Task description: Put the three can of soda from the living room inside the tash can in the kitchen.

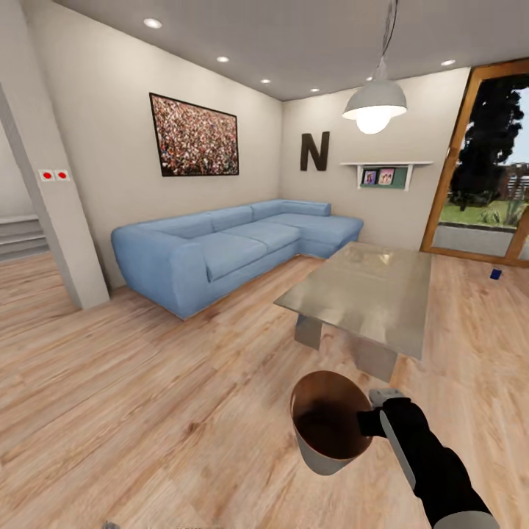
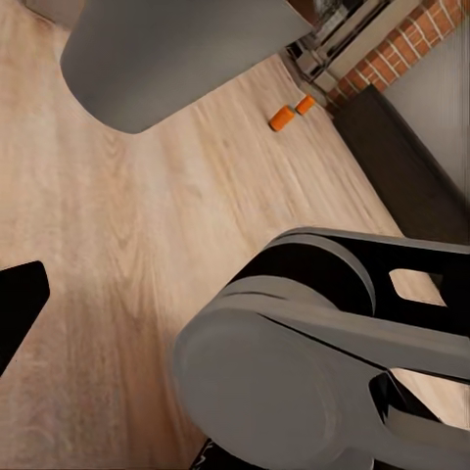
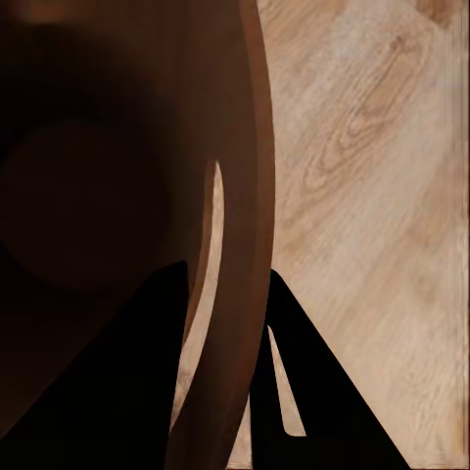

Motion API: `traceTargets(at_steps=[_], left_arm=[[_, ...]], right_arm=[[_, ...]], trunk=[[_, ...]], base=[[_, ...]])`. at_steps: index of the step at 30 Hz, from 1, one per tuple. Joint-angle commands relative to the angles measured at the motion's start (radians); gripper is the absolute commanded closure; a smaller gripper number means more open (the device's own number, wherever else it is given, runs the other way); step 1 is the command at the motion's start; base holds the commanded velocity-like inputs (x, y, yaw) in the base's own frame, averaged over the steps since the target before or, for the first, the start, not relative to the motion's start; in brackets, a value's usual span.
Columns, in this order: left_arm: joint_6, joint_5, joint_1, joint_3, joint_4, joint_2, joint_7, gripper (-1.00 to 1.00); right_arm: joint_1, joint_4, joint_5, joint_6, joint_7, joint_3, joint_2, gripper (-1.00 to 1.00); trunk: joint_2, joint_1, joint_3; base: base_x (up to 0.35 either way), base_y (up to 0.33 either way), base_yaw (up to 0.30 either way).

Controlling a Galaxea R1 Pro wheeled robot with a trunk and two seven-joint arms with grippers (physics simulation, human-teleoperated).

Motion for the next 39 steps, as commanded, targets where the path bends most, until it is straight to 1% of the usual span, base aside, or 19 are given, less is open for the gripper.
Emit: traceTargets(at_steps=[1,8,15,29,39], left_arm=[[0.000,0.000,0.000,0.000,0.000,0.000,0.000,-1.00],[0.000,0.000,0.000,0.000,0.000,0.000,0.000,-1.00],[0.000,0.000,0.000,0.000,0.000,0.000,0.000,-1.00],[0.000,0.000,0.000,0.000,0.000,0.000,0.000,-1.00],[0.000,0.000,0.000,0.000,0.000,0.000,0.000,-1.00]], right_arm=[[0.000,0.000,-0.013,0.000,0.002,0.000,0.000,1.00],[0.000,0.000,-0.013,0.000,0.003,0.000,0.000,1.00],[0.000,0.000,-0.013,0.000,0.002,0.000,0.000,1.00],[0.000,0.000,-0.013,0.000,0.002,0.000,0.000,1.00],[0.000,0.001,-0.013,0.000,0.002,0.000,0.001,1.00]], trunk=[[0.000,0.000,0.001],[0.000,0.000,0.010],[0.000,0.000,0.018],[0.000,0.000,0.035],[0.000,0.000,0.047]], base=[[-0.229,-0.277,-0.233],[-0.226,-0.278,-0.233],[-0.061,-0.331,-0.233],[-0.001,-0.340,-0.233],[0.139,-0.209,-0.233]])
